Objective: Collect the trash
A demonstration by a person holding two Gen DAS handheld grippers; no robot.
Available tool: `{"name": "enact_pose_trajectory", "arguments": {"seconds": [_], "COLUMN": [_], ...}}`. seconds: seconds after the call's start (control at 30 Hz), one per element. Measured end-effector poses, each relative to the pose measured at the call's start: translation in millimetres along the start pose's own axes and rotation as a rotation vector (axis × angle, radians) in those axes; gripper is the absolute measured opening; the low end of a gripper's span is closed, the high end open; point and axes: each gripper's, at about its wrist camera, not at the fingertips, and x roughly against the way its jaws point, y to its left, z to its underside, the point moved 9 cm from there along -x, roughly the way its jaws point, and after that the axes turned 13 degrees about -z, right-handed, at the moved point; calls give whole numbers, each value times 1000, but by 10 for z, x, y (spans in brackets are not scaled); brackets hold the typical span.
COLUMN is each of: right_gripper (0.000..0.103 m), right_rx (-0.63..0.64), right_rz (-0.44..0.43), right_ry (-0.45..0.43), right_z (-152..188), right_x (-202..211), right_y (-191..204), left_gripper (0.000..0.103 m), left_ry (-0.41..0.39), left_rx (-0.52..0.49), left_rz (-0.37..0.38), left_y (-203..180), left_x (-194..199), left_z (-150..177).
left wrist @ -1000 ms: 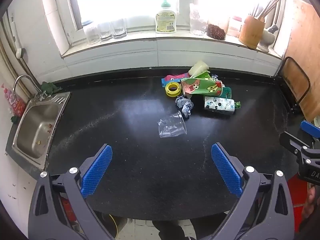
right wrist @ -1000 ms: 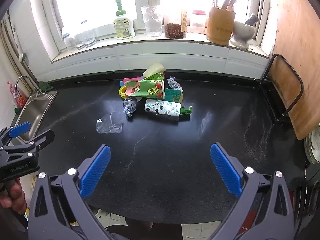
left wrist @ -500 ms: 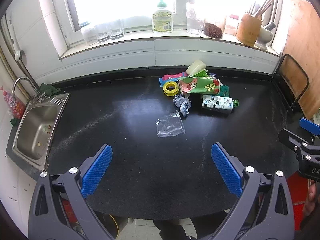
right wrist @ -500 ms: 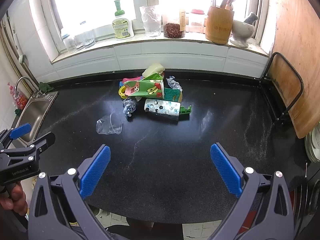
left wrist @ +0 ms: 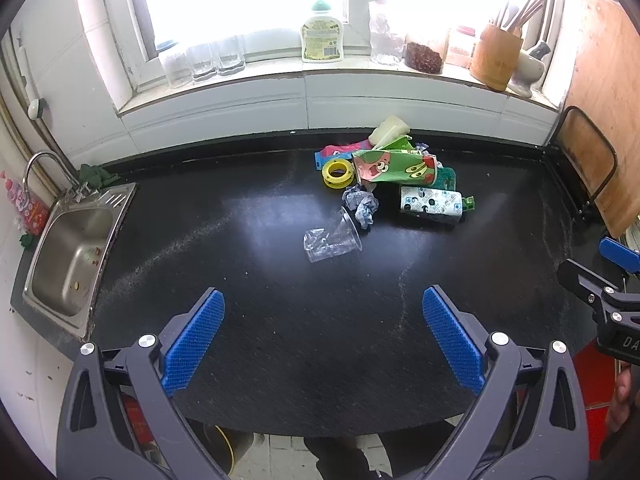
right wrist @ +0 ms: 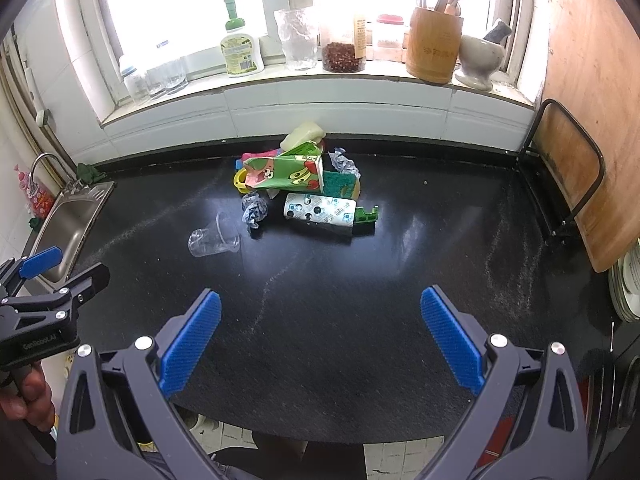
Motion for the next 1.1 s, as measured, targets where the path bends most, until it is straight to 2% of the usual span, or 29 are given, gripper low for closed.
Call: {"name": "enact_pose_trajectory", "arguments": {"seconds": [1.1], "right_gripper": [97], "right_rx": [-1], "right_rz": [3], "right_ry": [9], "right_z": [-21], "right_x": [-26], "right_y": [-4], "left_gripper": [97], "left_ry": [11], "left_rx": [0], "left_rz": [5], "left_y": [-42], "left_x": [-31], "left_z": [24]}}
